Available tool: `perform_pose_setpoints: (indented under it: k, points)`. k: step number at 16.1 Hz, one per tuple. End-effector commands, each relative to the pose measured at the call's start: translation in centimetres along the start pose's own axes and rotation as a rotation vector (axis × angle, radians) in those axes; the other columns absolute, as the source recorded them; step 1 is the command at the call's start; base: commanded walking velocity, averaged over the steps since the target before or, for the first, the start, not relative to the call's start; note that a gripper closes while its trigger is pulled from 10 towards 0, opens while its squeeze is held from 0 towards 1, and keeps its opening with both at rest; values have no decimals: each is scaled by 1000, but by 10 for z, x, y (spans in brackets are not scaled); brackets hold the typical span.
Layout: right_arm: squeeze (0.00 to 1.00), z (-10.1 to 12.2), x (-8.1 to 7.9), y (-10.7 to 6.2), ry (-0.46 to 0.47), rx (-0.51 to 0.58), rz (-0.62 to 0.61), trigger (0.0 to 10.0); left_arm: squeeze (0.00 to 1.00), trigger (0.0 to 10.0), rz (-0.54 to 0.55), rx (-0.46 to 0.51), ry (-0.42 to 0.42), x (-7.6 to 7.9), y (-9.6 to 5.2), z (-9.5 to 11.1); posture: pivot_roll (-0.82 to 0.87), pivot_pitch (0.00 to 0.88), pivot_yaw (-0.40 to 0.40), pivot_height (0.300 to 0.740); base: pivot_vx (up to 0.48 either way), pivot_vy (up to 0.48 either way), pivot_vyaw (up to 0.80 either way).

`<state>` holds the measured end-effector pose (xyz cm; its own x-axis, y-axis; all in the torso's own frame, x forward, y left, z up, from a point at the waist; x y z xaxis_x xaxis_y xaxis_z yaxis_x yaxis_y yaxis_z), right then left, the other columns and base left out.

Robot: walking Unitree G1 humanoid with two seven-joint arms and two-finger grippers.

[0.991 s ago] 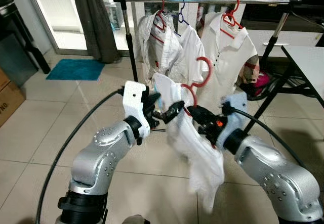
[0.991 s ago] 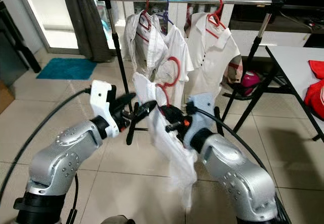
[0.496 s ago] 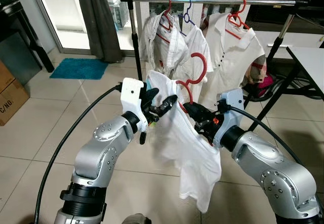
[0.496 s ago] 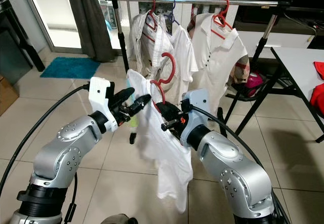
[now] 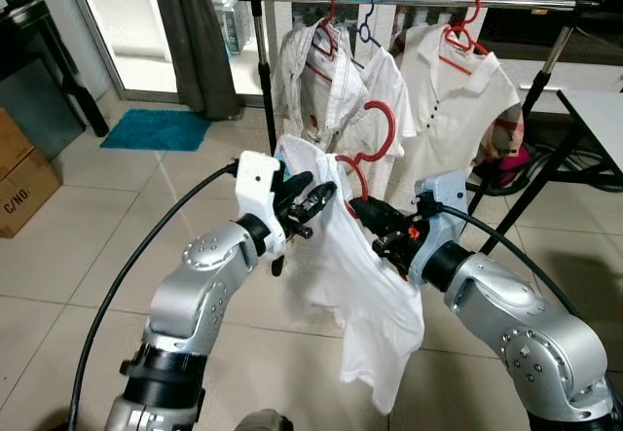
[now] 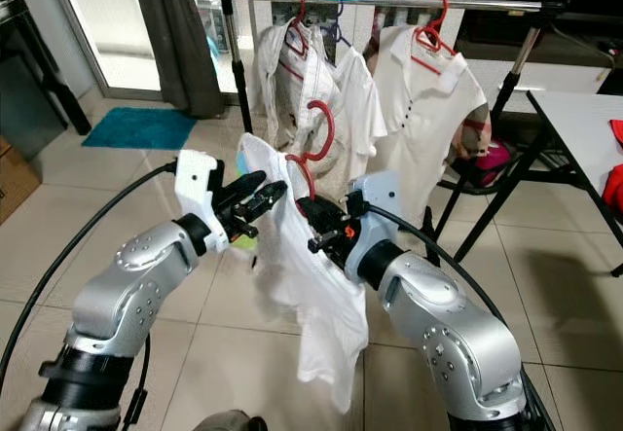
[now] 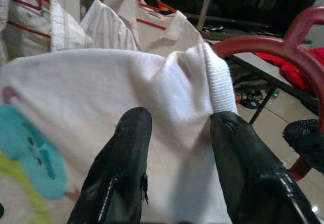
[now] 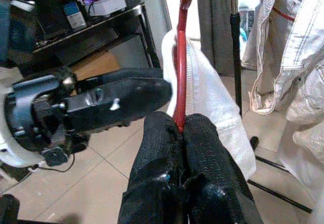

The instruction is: Hang hanger

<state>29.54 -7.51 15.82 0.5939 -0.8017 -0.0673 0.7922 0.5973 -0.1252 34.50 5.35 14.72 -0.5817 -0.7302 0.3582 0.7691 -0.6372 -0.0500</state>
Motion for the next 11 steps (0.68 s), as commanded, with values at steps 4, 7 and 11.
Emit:
perform_pose_setpoints:
  k: [4,7,11]
  points:
    - [0,20,-5,-2,-34,76,16,10000,0,0,9,-4,20,-8,6,1,30,0,62,740,0,0,0]
    - [0,18,-2,-1,-40,68,-1,10000,0,0,7,33,-2,-9,4,7,30,0,61,740,0,0,0]
    - [0,11,15,-1,-37,35,-87,10000,0,0,53,123,-18,-18,-13,22,36,0,59,740,0,0,0]
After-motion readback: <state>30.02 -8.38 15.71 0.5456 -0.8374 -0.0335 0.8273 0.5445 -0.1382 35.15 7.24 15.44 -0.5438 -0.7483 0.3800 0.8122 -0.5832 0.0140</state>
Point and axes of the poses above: a point about 5 cm out from each wrist's last joint towards the gripper, its own y axis pointing out of the wrist towards the gripper, its own z axis along the axis of the wrist's last joint, x = y × z, the point moved 6 cm from there along y, pointing out of the wrist towards the gripper, and after that the axes turned 10 degrees about -y, right-handed, at the moved point
